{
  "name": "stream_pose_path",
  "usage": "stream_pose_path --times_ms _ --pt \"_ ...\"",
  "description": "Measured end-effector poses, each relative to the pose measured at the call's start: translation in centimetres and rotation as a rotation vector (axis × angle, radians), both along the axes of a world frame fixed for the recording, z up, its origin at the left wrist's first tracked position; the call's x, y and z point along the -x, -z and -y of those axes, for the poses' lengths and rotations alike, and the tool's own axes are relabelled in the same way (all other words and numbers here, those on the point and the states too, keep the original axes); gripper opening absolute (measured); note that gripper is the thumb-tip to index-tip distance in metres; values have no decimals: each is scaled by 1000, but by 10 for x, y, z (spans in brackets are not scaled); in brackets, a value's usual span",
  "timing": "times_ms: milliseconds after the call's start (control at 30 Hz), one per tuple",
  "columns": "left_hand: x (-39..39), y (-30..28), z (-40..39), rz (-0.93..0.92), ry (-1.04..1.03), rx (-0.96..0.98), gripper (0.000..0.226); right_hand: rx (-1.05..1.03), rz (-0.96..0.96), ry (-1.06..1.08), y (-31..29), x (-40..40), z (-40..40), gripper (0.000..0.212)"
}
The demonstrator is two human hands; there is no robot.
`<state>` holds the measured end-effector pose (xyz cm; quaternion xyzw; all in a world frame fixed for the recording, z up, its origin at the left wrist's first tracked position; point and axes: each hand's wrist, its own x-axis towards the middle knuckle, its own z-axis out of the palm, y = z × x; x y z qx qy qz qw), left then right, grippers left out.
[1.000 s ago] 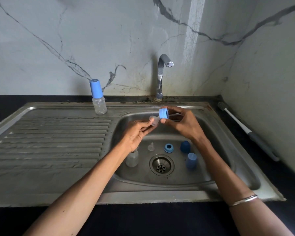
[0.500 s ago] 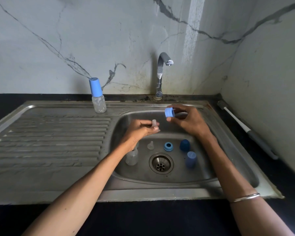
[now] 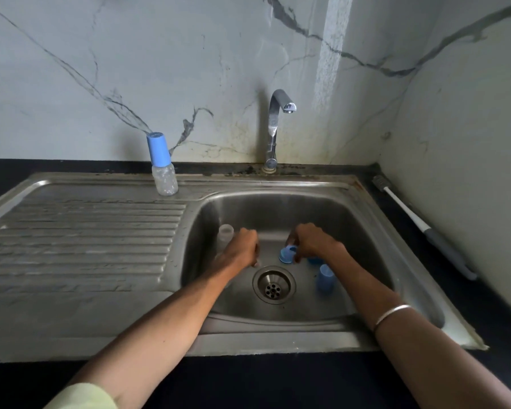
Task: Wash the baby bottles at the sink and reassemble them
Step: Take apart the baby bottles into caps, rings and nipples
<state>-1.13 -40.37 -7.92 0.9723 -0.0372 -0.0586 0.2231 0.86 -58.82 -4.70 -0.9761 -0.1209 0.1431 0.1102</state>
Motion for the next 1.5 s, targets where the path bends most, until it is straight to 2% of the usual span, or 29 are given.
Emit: stream_pose_path --times_ms 67,300,433,533,633,900,1267,1400,1500 --pt "-1 4 5 -7 48 -35 16 84 -4 -51 9 -5 -4 45" --pt "-7 20 18 -47 187 -220 12 292 -60 -131 38 -11 -16 46" --pt "-9 29 15 -88 205 -268 30 373 -128 -130 48 -14 -17 44" --pt "-9 31 14 -109 203 -276 29 372 -140 -119 50 -16 -16 45" --pt "-6 31 14 -134 210 -281 14 372 -130 -133 57 -16 -15 44" --pt "-4 31 16 -186 228 -290 17 315 -101 -136 68 -17 -9 45" --pt "-1 35 15 -209 209 -313 25 351 -151 -118 67 -18 -10 42" --pt "-2 29 14 -232 189 -313 37 314 -156 -75 60 -19 -12 57" --pt "-3 18 13 -226 163 -262 43 245 -80 -85 53 -22 -3 59"
